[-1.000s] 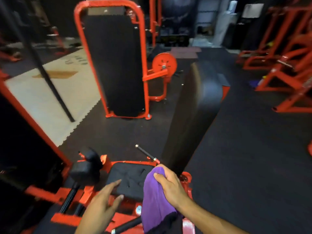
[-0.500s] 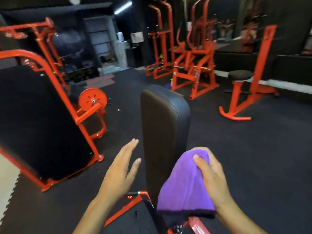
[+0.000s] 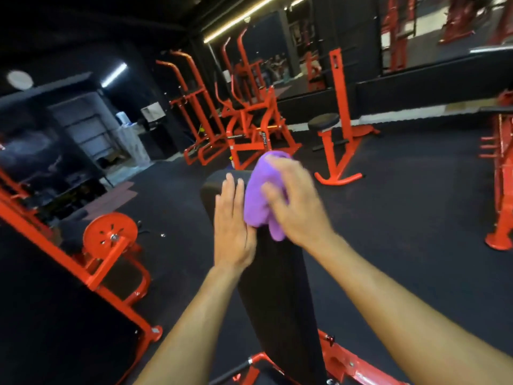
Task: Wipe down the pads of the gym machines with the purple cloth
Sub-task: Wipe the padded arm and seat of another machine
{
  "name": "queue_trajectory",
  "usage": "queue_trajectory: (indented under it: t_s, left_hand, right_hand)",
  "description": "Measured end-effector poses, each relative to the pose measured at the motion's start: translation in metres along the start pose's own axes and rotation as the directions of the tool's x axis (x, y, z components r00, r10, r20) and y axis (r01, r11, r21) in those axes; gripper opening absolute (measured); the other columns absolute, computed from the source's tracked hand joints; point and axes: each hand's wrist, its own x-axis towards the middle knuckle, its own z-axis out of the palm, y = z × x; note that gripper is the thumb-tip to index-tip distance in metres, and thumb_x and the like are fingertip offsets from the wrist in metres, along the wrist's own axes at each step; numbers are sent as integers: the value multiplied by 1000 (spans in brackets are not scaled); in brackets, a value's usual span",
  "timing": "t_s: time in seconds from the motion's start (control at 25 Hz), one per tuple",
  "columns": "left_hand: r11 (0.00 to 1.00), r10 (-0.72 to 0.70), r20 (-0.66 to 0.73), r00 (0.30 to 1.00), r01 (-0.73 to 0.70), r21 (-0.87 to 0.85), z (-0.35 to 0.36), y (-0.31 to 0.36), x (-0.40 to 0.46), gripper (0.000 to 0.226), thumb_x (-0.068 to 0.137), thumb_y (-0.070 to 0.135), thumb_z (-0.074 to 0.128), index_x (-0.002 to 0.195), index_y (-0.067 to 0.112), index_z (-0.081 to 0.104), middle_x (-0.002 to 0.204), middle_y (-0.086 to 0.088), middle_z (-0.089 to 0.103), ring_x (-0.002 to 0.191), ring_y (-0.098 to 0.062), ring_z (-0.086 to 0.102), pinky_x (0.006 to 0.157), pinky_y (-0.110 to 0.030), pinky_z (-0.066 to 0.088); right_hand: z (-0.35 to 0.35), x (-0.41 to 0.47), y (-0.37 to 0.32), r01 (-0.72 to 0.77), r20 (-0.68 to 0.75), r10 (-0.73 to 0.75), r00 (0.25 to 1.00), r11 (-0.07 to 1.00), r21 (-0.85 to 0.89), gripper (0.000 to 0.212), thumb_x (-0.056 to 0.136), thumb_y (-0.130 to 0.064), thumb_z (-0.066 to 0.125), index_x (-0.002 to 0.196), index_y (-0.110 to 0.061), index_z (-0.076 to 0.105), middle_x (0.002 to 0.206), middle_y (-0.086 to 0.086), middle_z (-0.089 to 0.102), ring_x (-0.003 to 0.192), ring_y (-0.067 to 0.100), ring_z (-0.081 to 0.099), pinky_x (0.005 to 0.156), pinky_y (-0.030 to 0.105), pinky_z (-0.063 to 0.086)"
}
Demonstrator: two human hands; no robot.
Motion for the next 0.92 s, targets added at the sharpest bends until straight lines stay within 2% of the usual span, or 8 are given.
queue_trajectory:
  t_s: [0.08,0.2,0.28,0.44,0.6,0.68,0.76,0.92]
  left_hand:
    - [990,-96,-109,989,83,-117,34,-7,-10,67,110,53,18,166,17,8,173,8,-5,161,-20,-3,128,-58,3]
    - [979,-62,-247,967,12,-201,60,-17,-13,61,108,57,14,164,38,-3,172,16,-9,160,-17,-6,129,-49,-3]
    - [987,-2,-274,962,-41,-153,66,-22,-7,61,109,53,13,165,34,-2,172,13,-7,160,-21,-4,128,-51,0]
    - [991,44,-297,954,-78,-105,73,-31,-14,67,109,51,13,164,13,11,172,-4,2,160,-29,3,128,-52,3]
    - [992,37,-287,957,-69,-102,74,-28,-12,70,106,45,16,160,0,15,170,-17,10,159,-35,6,127,-56,6]
    - [993,37,-295,955,-70,-100,75,-28,-15,70,106,44,16,160,-1,16,169,-21,13,159,-34,7,127,-56,6]
    - [994,40,-292,956,-68,-84,75,-28,-13,69,104,40,20,159,-1,18,168,-24,15,159,-32,7,127,-56,7]
    - [991,67,-287,956,-97,-94,74,-30,-12,70,106,45,16,159,-1,17,168,-26,14,159,-31,6,127,-56,6]
  right_hand:
    - [25,-1,19,57,67,-48,997,988,-143,55,93,-48,58,142,-23,53,148,5,37,127,24,44,101,48,48]
    - [32,-4,32,62,-2,-62,998,987,-148,51,96,-47,57,143,-27,53,155,2,32,122,25,42,98,43,48]
    - [33,-8,34,63,-51,-73,996,983,-172,49,100,-45,52,145,-26,51,154,0,37,121,25,42,99,43,47]
    - [43,-77,59,27,-202,-77,976,971,-239,48,101,-28,50,148,-23,44,148,7,41,119,29,45,102,30,40]
    - [44,-176,93,-103,-141,70,988,965,-239,54,96,-8,51,146,-29,44,143,-6,43,113,28,52,89,44,49]
    - [36,-164,89,-122,-149,102,984,984,-130,41,100,-5,49,137,-22,54,134,-6,50,105,24,59,87,44,49]
    - [29,-110,69,-92,-170,92,981,996,11,27,107,-9,45,128,-14,61,121,5,56,90,25,65,84,45,51]
    - [25,-25,46,-17,-233,-30,972,980,-199,45,102,-15,45,146,-18,52,135,4,50,115,28,53,97,41,45]
